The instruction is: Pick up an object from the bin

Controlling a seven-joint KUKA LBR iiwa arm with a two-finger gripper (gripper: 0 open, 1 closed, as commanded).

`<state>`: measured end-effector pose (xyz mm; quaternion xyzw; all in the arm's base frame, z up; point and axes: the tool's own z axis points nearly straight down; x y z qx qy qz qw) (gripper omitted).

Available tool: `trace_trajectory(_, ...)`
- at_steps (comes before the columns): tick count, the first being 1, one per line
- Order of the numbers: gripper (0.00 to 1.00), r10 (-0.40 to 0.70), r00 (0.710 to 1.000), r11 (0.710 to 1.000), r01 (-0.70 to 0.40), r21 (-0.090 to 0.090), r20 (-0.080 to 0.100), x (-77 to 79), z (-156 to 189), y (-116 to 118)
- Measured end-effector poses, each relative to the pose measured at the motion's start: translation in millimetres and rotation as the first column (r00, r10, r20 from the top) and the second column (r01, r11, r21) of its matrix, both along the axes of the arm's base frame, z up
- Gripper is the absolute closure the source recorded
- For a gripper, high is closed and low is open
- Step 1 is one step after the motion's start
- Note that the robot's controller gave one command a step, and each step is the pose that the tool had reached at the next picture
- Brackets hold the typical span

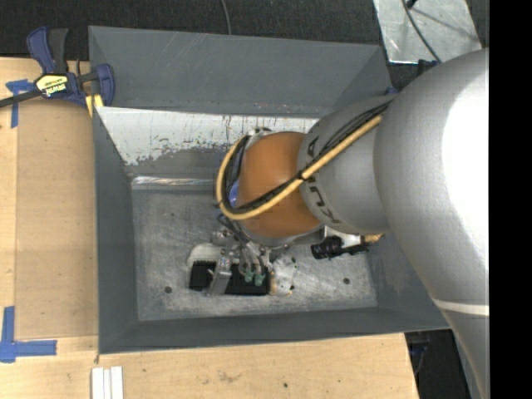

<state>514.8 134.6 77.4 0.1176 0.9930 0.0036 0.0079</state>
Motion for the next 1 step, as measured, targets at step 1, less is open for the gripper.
trace_trajectory(1,1.0,0.0,1.0,1.0,0.0,-0.004,-0.012,-1.6,7.0,-0.9)
